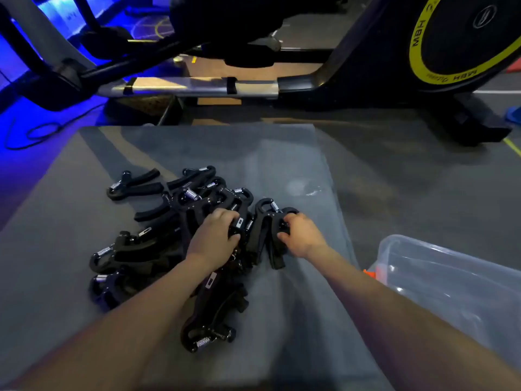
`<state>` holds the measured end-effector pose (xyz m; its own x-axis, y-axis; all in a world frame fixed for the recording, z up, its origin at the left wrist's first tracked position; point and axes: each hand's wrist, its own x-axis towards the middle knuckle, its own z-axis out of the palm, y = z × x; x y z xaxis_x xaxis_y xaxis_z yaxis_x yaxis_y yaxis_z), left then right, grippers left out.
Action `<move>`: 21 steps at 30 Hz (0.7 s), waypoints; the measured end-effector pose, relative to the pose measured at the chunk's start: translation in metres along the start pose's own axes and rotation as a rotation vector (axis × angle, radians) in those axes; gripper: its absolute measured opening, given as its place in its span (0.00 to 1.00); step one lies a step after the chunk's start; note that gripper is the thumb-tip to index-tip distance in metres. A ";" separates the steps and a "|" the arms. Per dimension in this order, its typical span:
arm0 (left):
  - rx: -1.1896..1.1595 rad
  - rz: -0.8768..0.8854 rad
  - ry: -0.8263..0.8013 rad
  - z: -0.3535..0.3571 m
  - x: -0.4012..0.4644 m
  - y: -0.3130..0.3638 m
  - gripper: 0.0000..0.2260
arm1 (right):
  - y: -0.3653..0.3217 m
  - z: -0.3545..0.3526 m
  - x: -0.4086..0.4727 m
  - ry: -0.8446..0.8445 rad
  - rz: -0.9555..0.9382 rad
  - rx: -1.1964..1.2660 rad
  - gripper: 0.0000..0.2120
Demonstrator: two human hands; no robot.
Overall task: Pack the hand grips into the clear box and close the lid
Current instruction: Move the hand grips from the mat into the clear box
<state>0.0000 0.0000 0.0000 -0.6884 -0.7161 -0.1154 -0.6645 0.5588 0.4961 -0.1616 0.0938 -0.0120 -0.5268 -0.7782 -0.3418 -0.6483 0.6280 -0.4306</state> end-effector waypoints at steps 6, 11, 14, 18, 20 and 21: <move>-0.001 0.020 0.052 0.022 0.000 -0.013 0.19 | 0.000 0.030 0.008 -0.027 0.058 0.007 0.20; 0.031 0.030 0.057 0.029 0.000 -0.018 0.20 | -0.003 0.041 0.009 0.021 0.120 0.043 0.23; 0.007 0.017 0.063 0.032 0.002 -0.019 0.19 | -0.004 0.042 0.012 0.046 0.157 0.045 0.21; 0.009 0.006 0.058 0.032 0.004 -0.018 0.18 | -0.003 0.038 0.009 0.091 0.211 -0.003 0.13; 0.001 -0.003 0.059 0.030 0.004 -0.015 0.19 | -0.003 0.034 0.006 0.106 0.214 -0.019 0.13; -0.005 -0.012 0.059 0.029 0.003 -0.013 0.19 | -0.001 0.031 0.005 0.109 0.217 -0.020 0.13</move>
<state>-0.0023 0.0027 -0.0316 -0.6621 -0.7461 -0.0700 -0.6708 0.5484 0.4992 -0.1461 0.0890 -0.0389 -0.7103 -0.6208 -0.3318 -0.5237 0.7810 -0.3401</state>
